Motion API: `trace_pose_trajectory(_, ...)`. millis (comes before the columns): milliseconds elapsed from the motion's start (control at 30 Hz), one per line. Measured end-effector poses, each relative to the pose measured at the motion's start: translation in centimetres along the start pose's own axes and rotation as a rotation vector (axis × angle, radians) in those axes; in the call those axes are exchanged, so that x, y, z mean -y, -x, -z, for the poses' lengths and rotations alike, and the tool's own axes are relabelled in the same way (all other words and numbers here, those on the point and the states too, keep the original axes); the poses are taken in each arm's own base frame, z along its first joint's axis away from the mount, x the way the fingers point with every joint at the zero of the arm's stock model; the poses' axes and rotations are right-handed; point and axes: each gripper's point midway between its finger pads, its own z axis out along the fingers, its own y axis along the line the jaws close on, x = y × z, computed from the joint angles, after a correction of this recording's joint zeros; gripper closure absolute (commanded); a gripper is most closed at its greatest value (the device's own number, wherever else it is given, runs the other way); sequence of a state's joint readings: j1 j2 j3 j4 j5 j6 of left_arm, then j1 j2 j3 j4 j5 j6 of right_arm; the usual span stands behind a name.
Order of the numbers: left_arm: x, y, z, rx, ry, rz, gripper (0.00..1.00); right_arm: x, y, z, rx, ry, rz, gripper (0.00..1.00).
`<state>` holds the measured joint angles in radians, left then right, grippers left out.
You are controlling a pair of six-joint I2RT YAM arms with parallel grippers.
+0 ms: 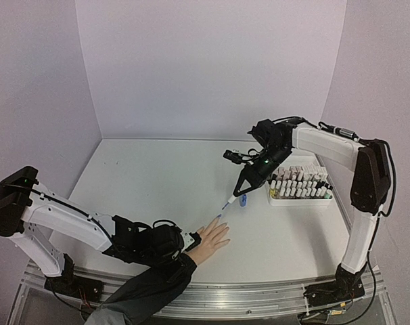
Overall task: Paint the nails
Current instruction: Paint the hand on the nail.
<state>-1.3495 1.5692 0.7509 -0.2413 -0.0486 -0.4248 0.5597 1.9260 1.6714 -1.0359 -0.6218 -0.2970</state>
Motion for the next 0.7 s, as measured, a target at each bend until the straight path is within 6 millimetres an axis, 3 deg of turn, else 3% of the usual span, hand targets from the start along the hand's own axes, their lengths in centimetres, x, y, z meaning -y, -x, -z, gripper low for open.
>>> trace_pose_trajectory(233, 0.0, 0.0, 0.0, 0.000, 0.000, 0.000, 1.00, -1.4, -0.3, -1.6, -0.033, 0.049, 0.029, 1.00)
trace_pose_trajectory(700, 0.0, 0.0, 0.0, 0.000, 0.000, 0.000, 1.00, 0.5, -0.7, -3.5, -0.083, 0.038, -0.007, 1.00)
